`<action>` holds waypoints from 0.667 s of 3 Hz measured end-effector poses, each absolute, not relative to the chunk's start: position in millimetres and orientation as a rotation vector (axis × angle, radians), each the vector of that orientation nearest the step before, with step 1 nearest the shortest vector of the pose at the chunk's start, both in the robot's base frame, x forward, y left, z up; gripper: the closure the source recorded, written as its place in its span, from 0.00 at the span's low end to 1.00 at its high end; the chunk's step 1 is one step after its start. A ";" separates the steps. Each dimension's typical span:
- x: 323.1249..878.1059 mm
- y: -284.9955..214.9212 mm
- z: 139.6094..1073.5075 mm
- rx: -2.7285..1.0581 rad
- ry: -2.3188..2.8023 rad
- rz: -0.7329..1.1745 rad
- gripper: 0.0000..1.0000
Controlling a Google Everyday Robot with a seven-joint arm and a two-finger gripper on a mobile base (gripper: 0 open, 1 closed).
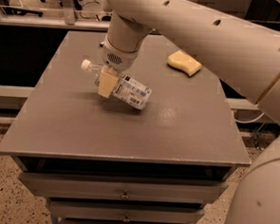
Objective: Knock blue plastic bottle over
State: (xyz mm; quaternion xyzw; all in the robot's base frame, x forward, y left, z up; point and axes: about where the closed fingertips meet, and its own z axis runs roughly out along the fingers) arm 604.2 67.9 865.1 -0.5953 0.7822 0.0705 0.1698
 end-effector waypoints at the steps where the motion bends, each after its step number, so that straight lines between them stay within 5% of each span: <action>1: 604.1 70.8 857.0 -1.678 2.242 0.197 0.20; 2: 594.8 72.9 857.9 -1.691 2.231 0.201 0.00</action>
Offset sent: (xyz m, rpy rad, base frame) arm -0.0021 0.0060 -0.0114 0.0013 0.0090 -0.0181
